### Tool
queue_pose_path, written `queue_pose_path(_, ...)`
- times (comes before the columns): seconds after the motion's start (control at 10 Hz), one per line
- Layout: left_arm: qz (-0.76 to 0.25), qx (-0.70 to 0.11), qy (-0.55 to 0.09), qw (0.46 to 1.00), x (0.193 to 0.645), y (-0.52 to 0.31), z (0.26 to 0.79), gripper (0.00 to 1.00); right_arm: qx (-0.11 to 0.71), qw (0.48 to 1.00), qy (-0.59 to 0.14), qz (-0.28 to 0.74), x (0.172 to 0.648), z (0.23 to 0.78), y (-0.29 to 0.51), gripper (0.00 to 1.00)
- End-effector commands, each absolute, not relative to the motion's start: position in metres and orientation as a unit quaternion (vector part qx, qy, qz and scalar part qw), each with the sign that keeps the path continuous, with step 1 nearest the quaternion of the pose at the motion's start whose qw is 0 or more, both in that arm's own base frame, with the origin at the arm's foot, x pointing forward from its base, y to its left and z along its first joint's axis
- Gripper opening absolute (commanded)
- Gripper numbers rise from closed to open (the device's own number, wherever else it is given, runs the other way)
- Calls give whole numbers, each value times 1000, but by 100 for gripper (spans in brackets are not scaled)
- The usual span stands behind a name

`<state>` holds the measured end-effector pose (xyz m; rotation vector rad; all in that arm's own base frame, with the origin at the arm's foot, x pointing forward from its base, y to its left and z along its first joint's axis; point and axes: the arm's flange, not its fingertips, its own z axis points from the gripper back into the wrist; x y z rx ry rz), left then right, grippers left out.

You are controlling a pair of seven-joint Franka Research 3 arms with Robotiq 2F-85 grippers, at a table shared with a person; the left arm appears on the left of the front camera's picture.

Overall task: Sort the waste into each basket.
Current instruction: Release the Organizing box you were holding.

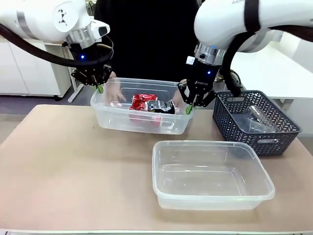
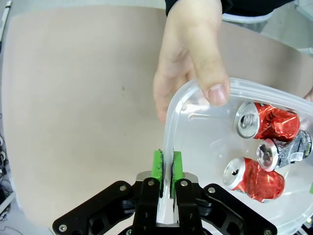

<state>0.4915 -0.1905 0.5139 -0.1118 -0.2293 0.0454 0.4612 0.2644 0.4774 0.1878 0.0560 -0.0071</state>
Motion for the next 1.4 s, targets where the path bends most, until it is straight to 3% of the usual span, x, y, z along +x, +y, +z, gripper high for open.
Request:
queue_pose_path(0.0, 29, -54, -117, 991, 490, -193, 514, 9, 95, 995, 28, -1, 458, 481, 266, 6)
queue_pose_path(0.1, 29, -54, -117, 991, 490, -193, 514, 9, 95, 995, 28, -1, 458, 481, 266, 6)
queue_pose_path(0.2, 23, -56, -114, 992, 492, -190, 514, 68, 94, 995, 28, -4, 461, 477, 264, 37)
queue_pose_path(0.3, 18, -66, -124, 990, 489, -191, 517, 67, 109, 994, -8, -28, 454, 484, 249, 61)
queue_pose_path(0.4, 21, -63, -138, 988, 485, -190, 523, 100, 146, 987, -50, -42, 446, 494, 237, 92)
queue_pose_path(0.5, 22, -53, -151, 987, 478, -189, 531, 100, 185, 977, -98, -45, 440, 503, 227, 100)
queue_pose_path(0.6, 20, -61, -178, 982, 467, -186, 543, 100, 228, 959, -162, -49, 433, 512, 218, 100)
queue_pose_path(0.7, 24, -88, -240, 967, 453, -182, 553, 91, 280, 930, -235, -38, 425, 519, 211, 100)
queue_pose_path(0.8, 15, -127, -297, 946, 443, -182, 557, 100, 313, 907, -280, -33, 422, 522, 207, 95)
queue_pose_path(0.9, 2, -128, -311, 942, 441, -184, 555, 100, 320, 894, -312, -34, 421, 521, 206, 100)
queue_pose_path(1.1, -38, -151, -296, 942, 442, -184, 550, 100, 300, 889, -346, -19, 421, 517, 205, 100)
queue_pose_path(1.3, -65, -186, -229, 953, 446, -179, 546, 100, 245, 922, -295, -56, 431, 504, 209, 100)
